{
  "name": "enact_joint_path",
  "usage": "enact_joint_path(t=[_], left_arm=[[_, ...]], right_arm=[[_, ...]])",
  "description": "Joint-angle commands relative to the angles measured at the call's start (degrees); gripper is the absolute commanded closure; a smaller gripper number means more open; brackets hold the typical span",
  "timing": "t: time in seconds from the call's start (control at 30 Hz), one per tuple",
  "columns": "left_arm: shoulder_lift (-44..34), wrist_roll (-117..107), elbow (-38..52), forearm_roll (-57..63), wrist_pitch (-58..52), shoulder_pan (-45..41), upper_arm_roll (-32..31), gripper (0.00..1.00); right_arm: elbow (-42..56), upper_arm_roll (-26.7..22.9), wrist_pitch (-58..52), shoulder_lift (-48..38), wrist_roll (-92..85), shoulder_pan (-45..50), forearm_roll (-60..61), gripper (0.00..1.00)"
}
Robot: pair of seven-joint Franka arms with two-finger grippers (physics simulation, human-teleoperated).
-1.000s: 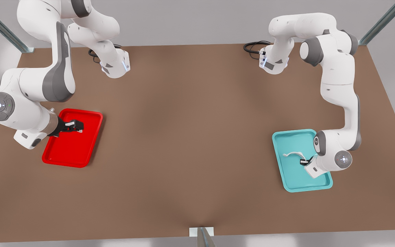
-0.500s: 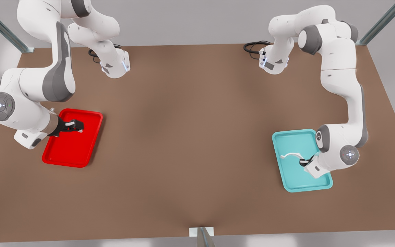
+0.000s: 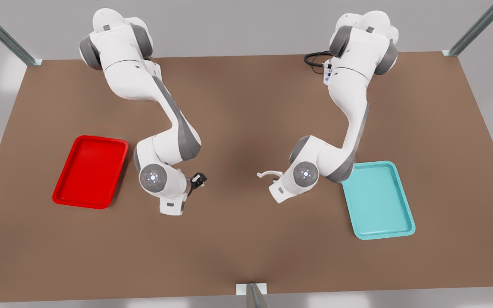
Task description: Take the drainage pipe clamp from the left arm, pass it to the right arm, and place it in the plate on the right side
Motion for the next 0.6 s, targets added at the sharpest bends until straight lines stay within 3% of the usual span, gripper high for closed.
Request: enact_joint_path(t=[0.0,0.13,0.37,0.57], left_arm=[[1.13,-38.65,2.06,-1.18,-1.65,-1.35,-0.25,0.79],[4.64,-45.07,7.69,-1.01,-2.09,-5.48,0.10,0.79],[6.05,-45.86,9.10,-1.10,-1.91,-5.66,-0.07,0.79],[6.22,-39.88,9.10,-1.10,-0.42,-6.89,-0.16,0.79]], right_arm=[[-0.04,1.31,8.76,0.50,-32.80,0.52,1.65,0.00],[-2.23,6.67,10.87,0.94,-39.39,0.78,2.01,0.00],[-5.84,7.11,11.57,-1.96,-51.08,1.13,1.65,0.00],[-7.68,6.94,18.61,-1.17,-51.35,5.35,1.13,0.00]])
